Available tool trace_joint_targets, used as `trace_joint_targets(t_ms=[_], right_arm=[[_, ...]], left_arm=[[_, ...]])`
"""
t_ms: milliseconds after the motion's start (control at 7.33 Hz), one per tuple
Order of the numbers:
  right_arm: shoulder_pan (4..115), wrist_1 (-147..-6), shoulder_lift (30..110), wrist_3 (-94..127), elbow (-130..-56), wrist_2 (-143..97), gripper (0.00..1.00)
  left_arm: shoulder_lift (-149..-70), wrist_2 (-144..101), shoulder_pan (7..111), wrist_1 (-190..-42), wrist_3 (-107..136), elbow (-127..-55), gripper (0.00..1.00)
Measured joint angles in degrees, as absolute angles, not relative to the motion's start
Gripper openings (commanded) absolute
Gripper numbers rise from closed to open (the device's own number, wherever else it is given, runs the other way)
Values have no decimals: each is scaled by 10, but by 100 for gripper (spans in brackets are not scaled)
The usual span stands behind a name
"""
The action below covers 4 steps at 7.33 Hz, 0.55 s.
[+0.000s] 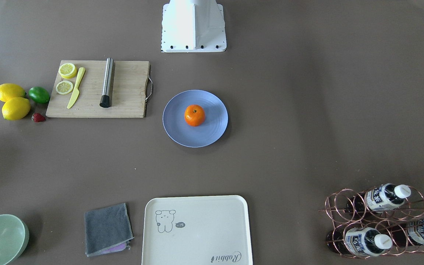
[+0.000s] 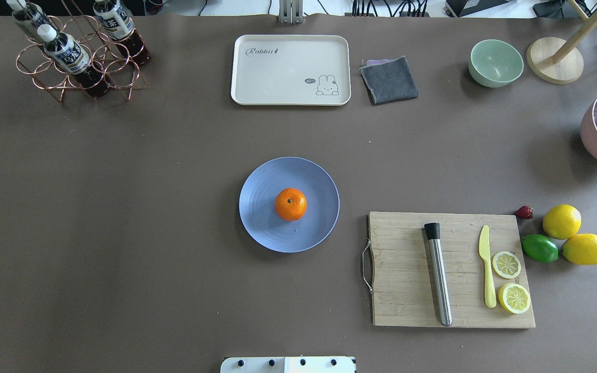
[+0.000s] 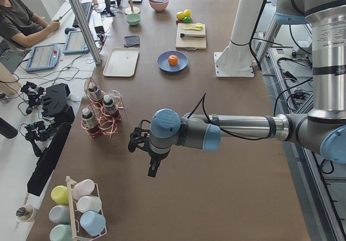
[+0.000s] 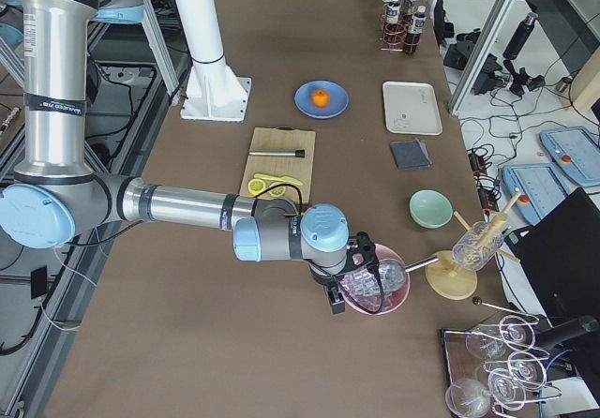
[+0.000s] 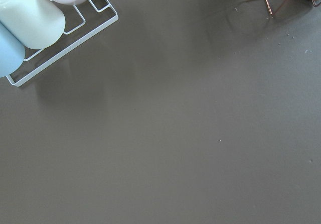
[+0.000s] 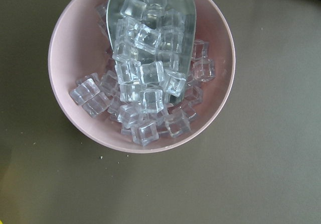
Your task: Pick orange to plate
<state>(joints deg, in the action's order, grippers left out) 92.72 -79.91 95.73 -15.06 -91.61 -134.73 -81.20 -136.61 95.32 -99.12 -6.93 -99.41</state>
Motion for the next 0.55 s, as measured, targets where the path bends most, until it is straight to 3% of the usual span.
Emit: trace_joint_targets(t_ms=[545], right_arm=[[927,-857,941,-151,-922,-1348,100]], left_arm=[[-805,-1366,955,-967,-63,-990,97]])
